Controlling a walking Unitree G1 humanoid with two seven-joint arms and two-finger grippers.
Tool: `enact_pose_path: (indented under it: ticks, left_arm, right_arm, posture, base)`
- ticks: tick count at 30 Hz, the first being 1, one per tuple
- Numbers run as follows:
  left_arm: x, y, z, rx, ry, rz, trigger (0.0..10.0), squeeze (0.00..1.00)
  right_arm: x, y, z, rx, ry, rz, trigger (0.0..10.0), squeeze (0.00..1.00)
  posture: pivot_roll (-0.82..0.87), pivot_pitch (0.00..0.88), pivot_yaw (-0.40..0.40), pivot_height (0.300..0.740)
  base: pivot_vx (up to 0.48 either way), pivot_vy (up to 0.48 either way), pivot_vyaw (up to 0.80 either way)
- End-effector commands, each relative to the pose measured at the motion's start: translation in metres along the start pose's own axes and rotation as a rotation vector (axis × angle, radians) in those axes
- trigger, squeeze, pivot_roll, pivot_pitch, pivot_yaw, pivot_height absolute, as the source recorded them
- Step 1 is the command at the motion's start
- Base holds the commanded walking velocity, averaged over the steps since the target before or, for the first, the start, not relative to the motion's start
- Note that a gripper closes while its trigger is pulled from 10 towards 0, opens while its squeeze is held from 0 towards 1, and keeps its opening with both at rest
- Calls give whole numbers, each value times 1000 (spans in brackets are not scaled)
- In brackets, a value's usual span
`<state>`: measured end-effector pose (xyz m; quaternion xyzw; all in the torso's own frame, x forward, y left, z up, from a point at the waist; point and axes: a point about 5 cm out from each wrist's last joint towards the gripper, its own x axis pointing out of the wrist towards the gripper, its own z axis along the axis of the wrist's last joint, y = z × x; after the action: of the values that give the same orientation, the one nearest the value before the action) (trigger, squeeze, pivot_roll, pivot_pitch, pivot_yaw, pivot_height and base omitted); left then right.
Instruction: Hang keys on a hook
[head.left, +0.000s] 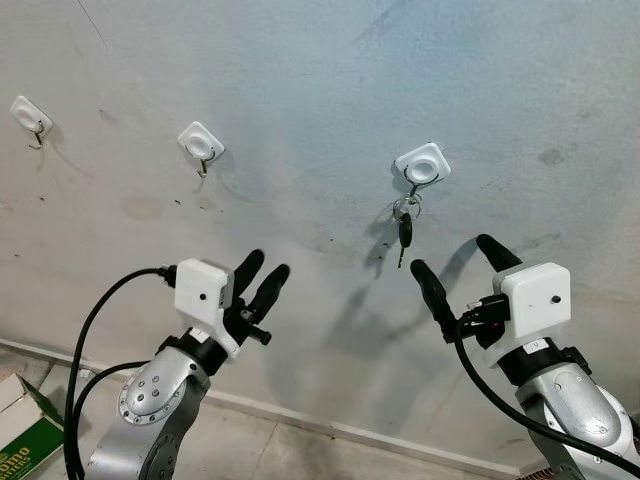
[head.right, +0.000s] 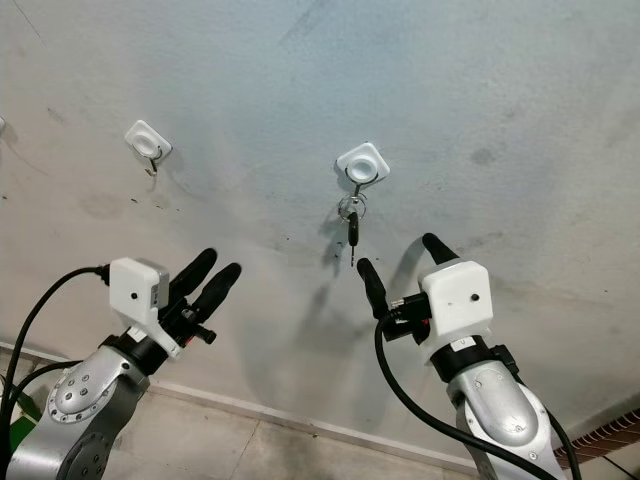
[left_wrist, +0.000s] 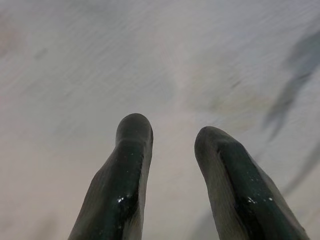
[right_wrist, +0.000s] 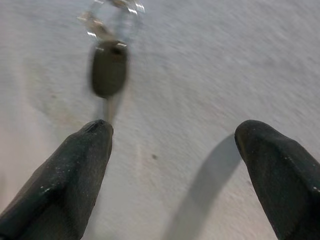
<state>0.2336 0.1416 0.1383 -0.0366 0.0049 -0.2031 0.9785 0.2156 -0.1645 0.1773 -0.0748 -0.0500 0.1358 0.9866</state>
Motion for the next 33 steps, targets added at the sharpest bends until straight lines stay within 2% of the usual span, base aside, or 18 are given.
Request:
enact_pose_path:
  ticks: [1, 2, 4, 11, 18, 33]
  left_arm:
    - [-4, 6, 0, 9, 18, 43, 10000, 0]
    - [-4, 6, -1, 8, 23, 45, 10000, 0]
    - [-4, 6, -2, 5, 30, 47, 10000, 0]
    - [-4, 0, -8, -60, 81, 46, 10000, 0]
    - [-8, -5, -9, -53, 91, 38, 10000, 0]
    - [-18, -6, -7, -50, 127, 33, 10000, 0]
  right_arm:
    - [-1, -3, 1, 25, 5, -18, 10000, 922]
    - [-1, -3, 0, 27, 9, -19, 10000, 851]
    - [-1, -2, 0, 33, 14, -17, 10000, 0]
    - [-3, 0, -1, 48, 29, -6, 10000, 0]
    - [-4, 4, -5, 58, 56, 11, 10000, 0]
    - [1, 7, -6, 66, 71, 36, 10000, 0]
  posture:
    - [-84, 53, 36, 740]
    - [-84, 53, 36, 740]
    - [-84, 53, 34, 740]
    - [-87, 56, 31, 740]
    - [-79, 71, 20, 740]
    - [-53, 106, 16, 740]
  base:
    - [0, 0, 0]
    - [0, 0, 0]
    - [0, 0, -638]
    - [0, 0, -800]
    - [0, 35, 0]
    - [0, 350, 0]
